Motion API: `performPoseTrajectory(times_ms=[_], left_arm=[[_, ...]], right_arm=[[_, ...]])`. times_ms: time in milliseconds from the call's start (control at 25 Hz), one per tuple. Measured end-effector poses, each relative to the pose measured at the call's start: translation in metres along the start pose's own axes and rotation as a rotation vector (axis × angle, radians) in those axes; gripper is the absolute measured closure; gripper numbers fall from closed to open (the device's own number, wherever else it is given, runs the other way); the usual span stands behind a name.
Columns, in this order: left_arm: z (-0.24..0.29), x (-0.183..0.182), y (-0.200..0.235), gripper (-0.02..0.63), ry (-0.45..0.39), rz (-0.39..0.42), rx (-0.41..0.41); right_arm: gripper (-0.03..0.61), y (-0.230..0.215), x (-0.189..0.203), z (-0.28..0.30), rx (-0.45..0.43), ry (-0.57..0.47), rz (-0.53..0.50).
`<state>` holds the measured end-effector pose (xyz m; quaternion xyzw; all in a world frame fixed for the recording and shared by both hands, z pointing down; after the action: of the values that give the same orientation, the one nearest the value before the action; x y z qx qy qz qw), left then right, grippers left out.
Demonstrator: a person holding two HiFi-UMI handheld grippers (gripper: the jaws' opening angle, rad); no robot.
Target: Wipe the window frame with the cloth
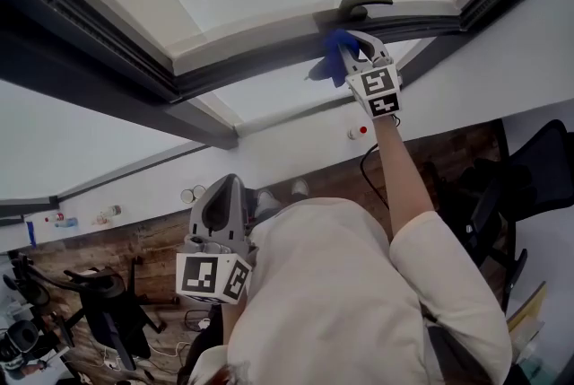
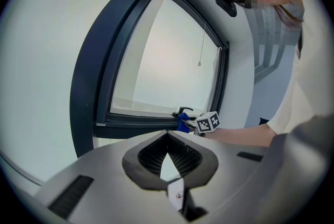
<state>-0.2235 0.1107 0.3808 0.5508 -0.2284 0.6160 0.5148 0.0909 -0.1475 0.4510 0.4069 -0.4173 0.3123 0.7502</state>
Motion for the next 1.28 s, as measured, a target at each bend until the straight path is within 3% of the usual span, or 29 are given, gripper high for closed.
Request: performPoseTrajectory(times_ms=[200, 280, 360, 600, 760, 880, 1000, 1280], left_arm=[[-0.011, 0.002, 0.012, 0.606, -0.006, -0.011, -0.038], [-0.017, 0.003, 0.020, 0.606, -0.003, -0.022, -0.061], [-0.025, 0.004, 0.028, 0.605, -0.002, -0.034, -0.082], [-0.048, -0.007, 0.058, 0.605, -0.005, -0.038, -0.123], [-0.067, -0.016, 0.081, 0.605, 0.000, -0.039, -0.160], [-0.079, -0.019, 0.098, 0.606, 0.003, -0.043, -0.186], [-0.086, -0.019, 0.111, 0.605, 0.011, -0.047, -0.200], [-0.092, -0.020, 0.128, 0.606, 0.020, -0.050, -0.198]], right_arm=[[0.534, 0.005, -0.004, -0.003, 0.085, 0.018, 0.105], [0.534, 0.024, -0.010, -0.006, 0.069, -0.018, 0.152], [0.534, 0.060, -0.018, -0.006, -0.010, -0.059, 0.165], [0.534, 0.197, -0.054, 0.028, -0.366, -0.100, 0.090], [0.534, 0.260, -0.082, 0.047, -0.482, -0.116, 0.105], [0.534, 0.284, -0.106, 0.055, -0.497, -0.197, 0.077], [0.534, 0.293, -0.122, 0.064, -0.457, -0.258, 0.023], [0.534, 0.293, -0.125, 0.079, -0.354, -0.241, -0.086]])
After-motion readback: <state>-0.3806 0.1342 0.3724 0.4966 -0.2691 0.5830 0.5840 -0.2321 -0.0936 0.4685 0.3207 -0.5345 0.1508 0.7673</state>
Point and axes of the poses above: the fingertips, and each gripper's own axes: z forward along the fingers, y to its left, x out of its underside, the point moved 9 cm from there along -z, backward along the fingers, and after that the axes turned 1 degree about y, right-handed, at the moved point
